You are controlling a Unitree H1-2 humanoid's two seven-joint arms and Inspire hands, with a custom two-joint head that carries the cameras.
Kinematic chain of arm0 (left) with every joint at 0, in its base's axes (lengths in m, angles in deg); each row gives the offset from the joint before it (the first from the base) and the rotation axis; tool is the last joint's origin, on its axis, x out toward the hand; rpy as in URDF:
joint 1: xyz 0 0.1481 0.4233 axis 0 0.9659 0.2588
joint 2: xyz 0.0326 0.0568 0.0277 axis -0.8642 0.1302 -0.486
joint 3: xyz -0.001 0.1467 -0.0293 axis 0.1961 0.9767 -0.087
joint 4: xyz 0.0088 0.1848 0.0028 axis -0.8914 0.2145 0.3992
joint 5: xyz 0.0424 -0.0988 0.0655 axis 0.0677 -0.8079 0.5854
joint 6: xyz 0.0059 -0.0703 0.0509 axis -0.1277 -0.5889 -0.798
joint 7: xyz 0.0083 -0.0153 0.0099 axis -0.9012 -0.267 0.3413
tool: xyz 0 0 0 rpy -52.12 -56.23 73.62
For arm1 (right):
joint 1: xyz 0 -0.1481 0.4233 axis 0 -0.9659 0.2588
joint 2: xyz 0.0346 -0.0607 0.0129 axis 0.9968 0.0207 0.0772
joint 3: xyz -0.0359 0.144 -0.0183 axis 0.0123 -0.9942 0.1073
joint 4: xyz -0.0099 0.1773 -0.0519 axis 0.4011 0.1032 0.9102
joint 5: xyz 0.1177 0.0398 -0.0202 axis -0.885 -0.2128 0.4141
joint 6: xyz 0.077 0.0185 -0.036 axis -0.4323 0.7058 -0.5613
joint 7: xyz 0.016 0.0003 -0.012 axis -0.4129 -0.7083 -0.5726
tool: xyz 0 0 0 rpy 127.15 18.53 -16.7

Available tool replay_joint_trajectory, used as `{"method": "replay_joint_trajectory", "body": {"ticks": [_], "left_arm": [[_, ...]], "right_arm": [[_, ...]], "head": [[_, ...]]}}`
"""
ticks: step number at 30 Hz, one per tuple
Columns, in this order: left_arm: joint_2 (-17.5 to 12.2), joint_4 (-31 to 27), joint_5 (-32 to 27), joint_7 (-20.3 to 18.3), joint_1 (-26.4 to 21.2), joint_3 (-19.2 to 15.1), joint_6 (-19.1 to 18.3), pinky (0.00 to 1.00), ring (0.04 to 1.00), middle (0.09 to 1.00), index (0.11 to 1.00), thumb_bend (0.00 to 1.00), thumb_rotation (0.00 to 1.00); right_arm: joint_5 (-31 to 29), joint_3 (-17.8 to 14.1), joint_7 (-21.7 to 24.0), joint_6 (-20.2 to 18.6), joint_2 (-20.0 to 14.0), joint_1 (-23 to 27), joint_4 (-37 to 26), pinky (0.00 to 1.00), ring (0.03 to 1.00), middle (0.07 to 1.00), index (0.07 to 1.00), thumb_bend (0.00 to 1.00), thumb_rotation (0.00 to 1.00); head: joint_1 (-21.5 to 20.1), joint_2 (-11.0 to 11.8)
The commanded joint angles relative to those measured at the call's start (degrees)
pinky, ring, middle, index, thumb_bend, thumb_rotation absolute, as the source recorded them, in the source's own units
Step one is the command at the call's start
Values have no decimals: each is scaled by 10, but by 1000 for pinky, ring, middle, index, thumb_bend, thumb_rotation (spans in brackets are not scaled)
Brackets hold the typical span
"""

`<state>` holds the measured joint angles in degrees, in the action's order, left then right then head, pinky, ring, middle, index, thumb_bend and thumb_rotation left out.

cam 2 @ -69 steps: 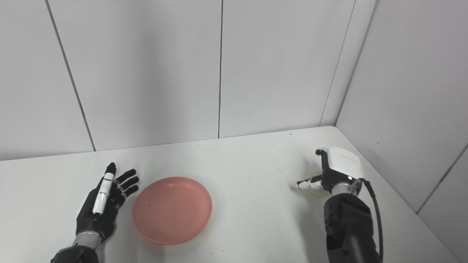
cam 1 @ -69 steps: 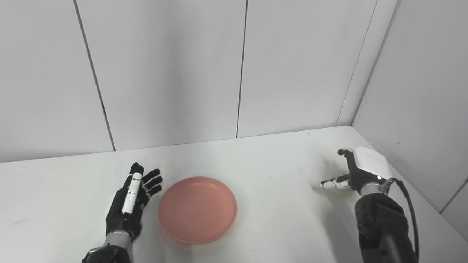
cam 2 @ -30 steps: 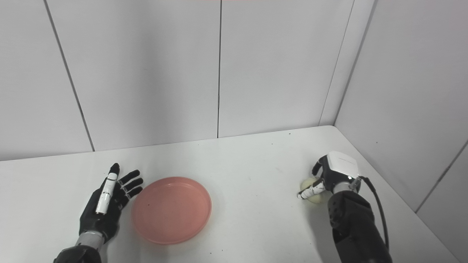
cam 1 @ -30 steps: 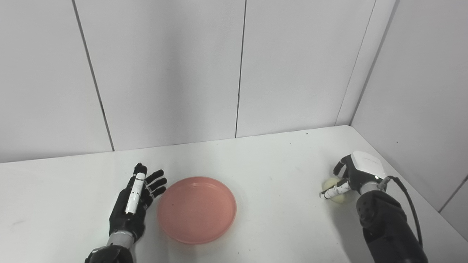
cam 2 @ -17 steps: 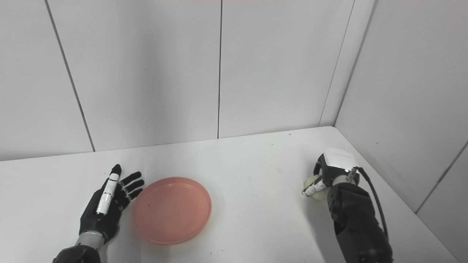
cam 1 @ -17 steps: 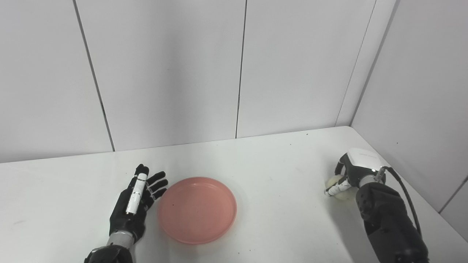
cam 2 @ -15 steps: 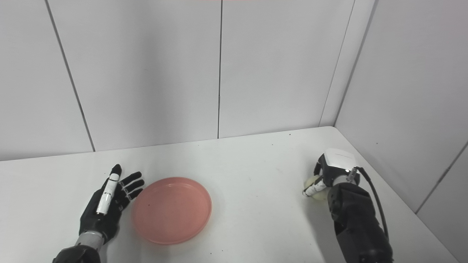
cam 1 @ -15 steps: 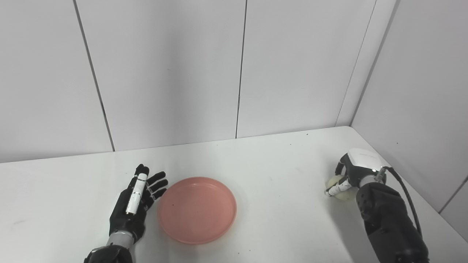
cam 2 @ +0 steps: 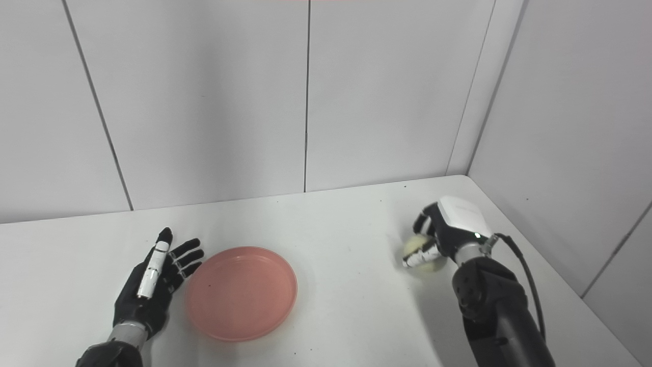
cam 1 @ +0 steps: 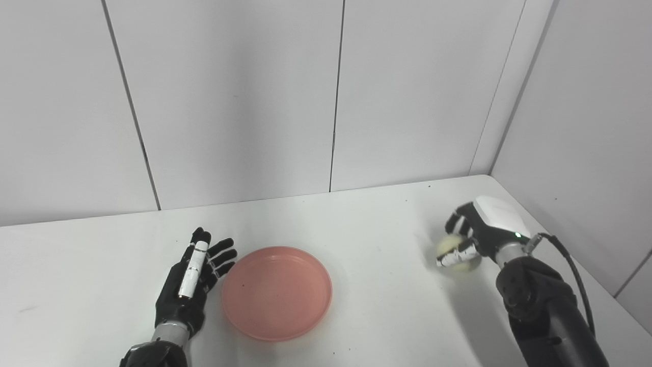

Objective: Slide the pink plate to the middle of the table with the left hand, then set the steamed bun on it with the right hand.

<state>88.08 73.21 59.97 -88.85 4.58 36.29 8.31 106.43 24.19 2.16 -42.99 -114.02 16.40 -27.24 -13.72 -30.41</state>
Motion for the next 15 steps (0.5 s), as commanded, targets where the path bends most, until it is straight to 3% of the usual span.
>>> {"method": "replay_joint_trajectory", "body": {"ticks": [1,7,14,15], "left_arm": [[5,6,7,2,-3,6,-9,726,735,745,1000,596,708],[13,14,15,2,-4,9,-3,745,738,753,1000,596,715],[30,26,21,14,-7,9,9,739,734,749,1000,594,708],[31,27,21,14,-7,10,11,743,738,751,1000,595,705]], "right_arm": [[2,0,0,3,-12,30,-40,183,238,472,486,533,0],[0,19,27,0,10,64,-66,194,259,472,487,533,0],[-12,56,50,2,22,91,-71,292,401,469,494,532,4],[-6,61,59,0,27,95,-74,255,351,433,504,529,5]], "head": [[7,-1],[33,0],[65,0],[67,0]]}}
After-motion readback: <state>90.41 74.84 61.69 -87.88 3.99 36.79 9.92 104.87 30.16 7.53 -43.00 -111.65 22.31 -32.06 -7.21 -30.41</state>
